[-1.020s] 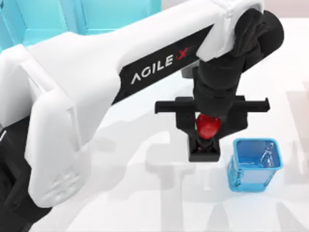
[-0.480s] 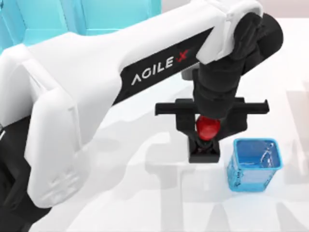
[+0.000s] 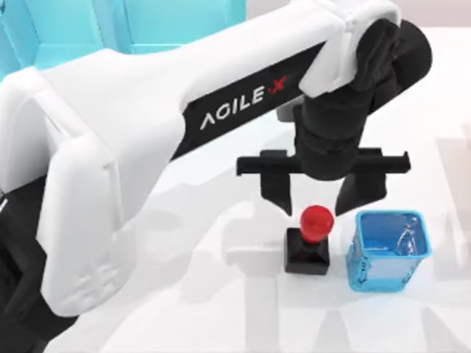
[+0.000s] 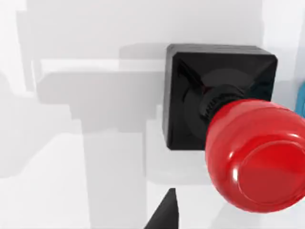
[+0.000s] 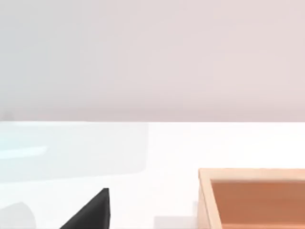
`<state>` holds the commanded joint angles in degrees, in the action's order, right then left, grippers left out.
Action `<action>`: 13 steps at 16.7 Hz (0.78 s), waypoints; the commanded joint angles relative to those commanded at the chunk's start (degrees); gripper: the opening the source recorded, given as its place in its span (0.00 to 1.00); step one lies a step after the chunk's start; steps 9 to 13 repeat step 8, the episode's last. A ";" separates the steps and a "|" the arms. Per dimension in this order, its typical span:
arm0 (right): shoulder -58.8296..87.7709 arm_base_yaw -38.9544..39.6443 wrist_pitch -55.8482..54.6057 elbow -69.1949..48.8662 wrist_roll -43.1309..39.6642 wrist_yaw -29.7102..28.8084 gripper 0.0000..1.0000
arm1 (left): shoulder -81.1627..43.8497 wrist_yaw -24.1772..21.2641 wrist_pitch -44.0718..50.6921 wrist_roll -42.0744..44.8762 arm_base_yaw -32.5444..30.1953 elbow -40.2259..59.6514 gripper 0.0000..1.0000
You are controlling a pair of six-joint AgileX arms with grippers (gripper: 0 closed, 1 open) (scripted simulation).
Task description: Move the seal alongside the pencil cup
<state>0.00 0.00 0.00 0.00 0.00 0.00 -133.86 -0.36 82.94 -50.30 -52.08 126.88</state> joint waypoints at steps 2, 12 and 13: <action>0.00 0.00 0.00 0.00 0.00 0.00 1.00 | 0.00 0.00 0.00 0.00 0.00 0.00 0.98; 0.00 0.00 0.00 0.00 0.00 0.00 1.00 | 0.00 0.00 0.00 0.00 0.00 0.00 1.00; 0.00 0.00 0.00 0.00 0.00 0.00 1.00 | 0.00 0.00 0.00 0.00 0.00 0.00 1.00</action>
